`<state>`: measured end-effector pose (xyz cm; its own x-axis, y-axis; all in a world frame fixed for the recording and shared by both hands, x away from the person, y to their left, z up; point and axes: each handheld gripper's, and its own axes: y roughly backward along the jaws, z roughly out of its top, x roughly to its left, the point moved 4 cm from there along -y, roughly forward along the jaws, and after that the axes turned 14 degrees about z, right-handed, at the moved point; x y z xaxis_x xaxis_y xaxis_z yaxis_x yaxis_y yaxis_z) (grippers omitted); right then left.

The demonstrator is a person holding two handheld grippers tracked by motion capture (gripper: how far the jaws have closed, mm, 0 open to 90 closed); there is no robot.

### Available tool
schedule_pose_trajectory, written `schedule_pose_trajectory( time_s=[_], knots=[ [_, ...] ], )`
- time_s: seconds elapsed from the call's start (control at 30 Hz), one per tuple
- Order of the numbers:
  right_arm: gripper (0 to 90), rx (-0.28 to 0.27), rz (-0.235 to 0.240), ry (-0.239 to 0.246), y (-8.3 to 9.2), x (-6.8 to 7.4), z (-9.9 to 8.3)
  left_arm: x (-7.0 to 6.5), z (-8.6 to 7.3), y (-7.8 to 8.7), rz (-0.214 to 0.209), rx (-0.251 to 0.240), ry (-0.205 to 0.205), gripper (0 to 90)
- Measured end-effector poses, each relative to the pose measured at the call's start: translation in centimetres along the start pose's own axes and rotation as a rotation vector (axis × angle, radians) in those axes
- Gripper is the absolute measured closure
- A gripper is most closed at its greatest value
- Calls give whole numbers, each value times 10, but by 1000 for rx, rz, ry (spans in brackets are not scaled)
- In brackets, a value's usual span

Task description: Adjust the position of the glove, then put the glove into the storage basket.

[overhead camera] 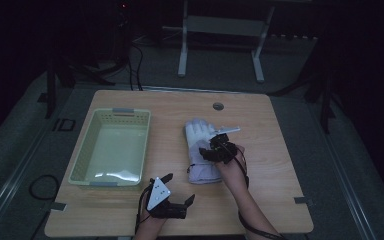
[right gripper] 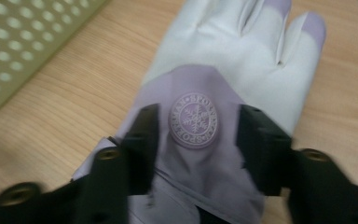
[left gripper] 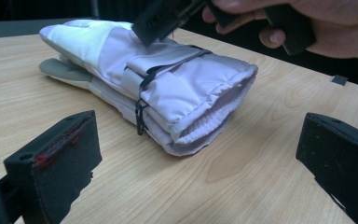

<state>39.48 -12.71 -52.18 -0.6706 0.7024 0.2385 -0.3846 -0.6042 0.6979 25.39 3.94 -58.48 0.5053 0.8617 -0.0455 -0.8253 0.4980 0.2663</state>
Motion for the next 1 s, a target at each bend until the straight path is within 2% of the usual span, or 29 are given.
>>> schedule_pose_trajectory(
  time_s=[0.07, 0.1, 0.2, 0.23, 0.33, 0.4, 0.47, 0.53, 0.63, 0.67, 0.7, 0.8, 0.87, 0.93, 1.0],
  knots=[
    [286, -1, 2, 18, 3, 0, 2, 0, 0, 0, 0, 3, -1, 0],
    [241, -1, 21, 26, 5, 0, 2, 0, 0, 0, -2, 3, -1, 0],
    [155, -23, 57, 46, 10, -1, 4, 0, 0, -1, -3, 6, -1, 0],
    [132, -13, 68, 51, 12, -2, 3, 0, 0, -1, -3, 9, 0, 0],
    [148, -19, 93, 45, 15, -5, 2, 0, 0, -2, -18, 16, 6, 0],
    [202, -38, 94, 42, 18, -7, 1, 1, 0, -2, -20, 18, 12, 0],
    [207, -50, 149, 36, 20, -8, -1, 1, 0, -2, -18, 18, 13, 0],
    [208, -61, 182, 65, 21, -8, -2, 1, 0, -2, -18, 17, 15, 0],
    [196, -90, 173, 139, 25, -8, -3, 2, 0, -2, -11, 19, 28, 0],
    [186, -97, 188, 151, 27, -7, -3, 2, 0, -2, -13, 25, 29, 0],
    [146, -84, 185, 149, 29, -7, -4, 3, 0, -3, -14, 30, 30, 0],
    [146, -67, 161, 160, 32, -8, -5, 3, 0, -4, -20, 41, 40, 0],
    [145, -89, 159, 184, 40, -11, -7, 2, 0, -7, -19, 68, 49, 0],
    [151, -93, 155, 202, 44, -14, -9, 1, 2, -8, -16, 80, 28, 0],
    [159, -100, 143, 226, 49, -18, -12, 0, 4, -8, -23, 87, 31, 0]
  ],
)
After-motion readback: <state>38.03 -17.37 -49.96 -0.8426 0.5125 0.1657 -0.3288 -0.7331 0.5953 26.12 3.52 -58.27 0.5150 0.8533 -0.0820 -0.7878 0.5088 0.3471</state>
